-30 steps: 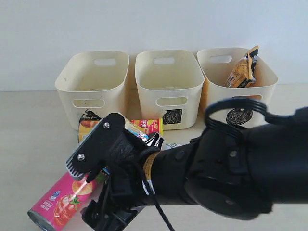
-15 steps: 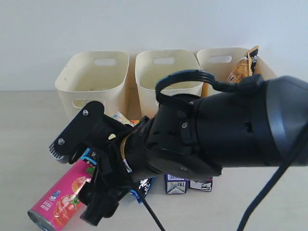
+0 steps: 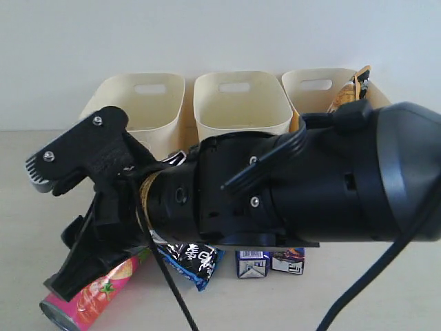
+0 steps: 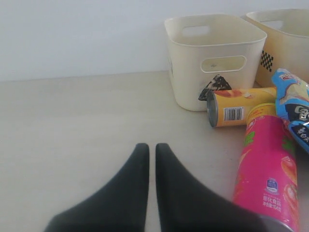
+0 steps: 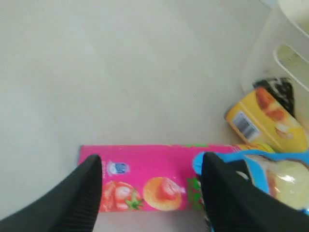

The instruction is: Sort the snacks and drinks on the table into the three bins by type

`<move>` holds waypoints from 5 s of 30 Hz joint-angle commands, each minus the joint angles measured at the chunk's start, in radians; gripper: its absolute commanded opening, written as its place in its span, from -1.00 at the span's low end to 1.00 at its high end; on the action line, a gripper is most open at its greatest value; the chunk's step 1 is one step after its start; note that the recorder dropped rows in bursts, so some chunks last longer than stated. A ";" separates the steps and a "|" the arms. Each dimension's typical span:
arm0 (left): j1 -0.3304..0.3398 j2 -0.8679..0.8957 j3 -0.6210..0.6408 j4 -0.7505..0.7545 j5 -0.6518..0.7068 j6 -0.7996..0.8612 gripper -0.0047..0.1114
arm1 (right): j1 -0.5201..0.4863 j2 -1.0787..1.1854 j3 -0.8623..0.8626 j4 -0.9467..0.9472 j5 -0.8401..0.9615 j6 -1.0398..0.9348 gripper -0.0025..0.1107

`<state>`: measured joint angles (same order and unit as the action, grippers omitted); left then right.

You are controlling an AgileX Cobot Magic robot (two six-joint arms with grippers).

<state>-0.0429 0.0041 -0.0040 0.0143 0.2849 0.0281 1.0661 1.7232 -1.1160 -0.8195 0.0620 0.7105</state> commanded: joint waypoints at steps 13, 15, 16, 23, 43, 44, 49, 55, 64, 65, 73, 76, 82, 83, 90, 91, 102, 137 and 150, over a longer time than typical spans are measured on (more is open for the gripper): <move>0.003 -0.004 0.004 -0.004 -0.007 -0.013 -0.85 | 0.002 -0.003 0.041 -0.161 0.784 -0.150 -0.01; 0.003 -0.004 0.004 -0.004 -0.007 -0.013 -0.85 | 0.002 -0.003 0.041 -0.162 0.815 -0.260 -0.01; 0.003 -0.004 0.004 -0.004 -0.007 -0.013 -0.85 | 0.002 -0.003 0.041 -0.162 0.816 -0.298 -0.01; 0.003 -0.004 0.004 -0.004 -0.004 -0.013 -0.85 | 0.000 -0.003 0.041 -0.133 0.261 -0.178 -0.01; 0.003 -0.004 0.004 -0.004 -0.007 -0.013 -0.85 | -0.179 0.019 0.116 0.200 -0.171 0.133 0.00; 0.003 -0.004 0.004 -0.004 -0.008 -0.013 -0.85 | -0.179 0.019 0.116 0.200 -0.094 0.098 0.00; 0.003 -0.004 0.004 -0.004 -0.008 -0.013 -0.85 | -0.181 0.012 0.116 0.269 0.107 0.004 0.00; 0.003 -0.004 0.004 -0.004 -0.008 -0.013 -0.85 | -0.158 -0.058 0.049 0.301 0.301 -0.087 0.00; 0.003 -0.004 0.004 -0.004 -0.008 -0.013 -0.85 | -0.160 -0.030 -0.237 0.584 0.837 -0.517 0.00; 0.003 -0.004 0.004 -0.004 -0.008 -0.013 -0.85 | -0.160 -0.025 -0.269 0.620 0.842 -0.536 0.00; 0.003 -0.004 0.004 -0.004 -0.005 -0.013 -0.85 | -0.160 0.103 -0.533 0.830 0.909 -0.625 0.35; 0.003 -0.004 0.004 -0.004 -0.005 -0.013 -0.85 | -0.160 0.199 -0.660 0.832 1.023 -0.611 0.42; 0.003 -0.004 0.004 -0.004 -0.005 -0.013 -0.85 | -0.160 0.397 -0.904 0.778 1.159 -0.480 0.42; 0.003 -0.004 0.004 -0.004 -0.005 -0.013 -0.85 | -0.160 0.423 -0.935 0.749 1.159 -0.457 0.42; 0.003 -0.004 0.004 -0.004 -0.005 -0.013 -0.85 | -0.158 0.518 -1.019 0.734 1.159 -0.444 0.42; 0.003 -0.004 0.004 -0.004 -0.005 -0.013 -0.85 | -0.158 0.523 -1.019 0.734 1.159 -0.488 0.42; 0.003 -0.004 0.004 -0.004 -0.005 -0.013 -0.85 | -0.085 0.493 -1.018 0.650 1.159 -0.787 0.43; 0.003 -0.004 0.004 -0.004 -0.002 -0.013 -0.85 | 0.013 0.504 -0.699 0.292 1.085 -0.280 0.43; 0.003 -0.004 0.004 -0.004 -0.002 -0.013 -0.85 | 0.015 0.609 -0.699 0.131 1.134 -0.170 0.43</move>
<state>-0.0429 0.0041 -0.0040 0.0143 0.2849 0.0281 1.0782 2.3194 -1.8147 -0.6257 1.1744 0.5016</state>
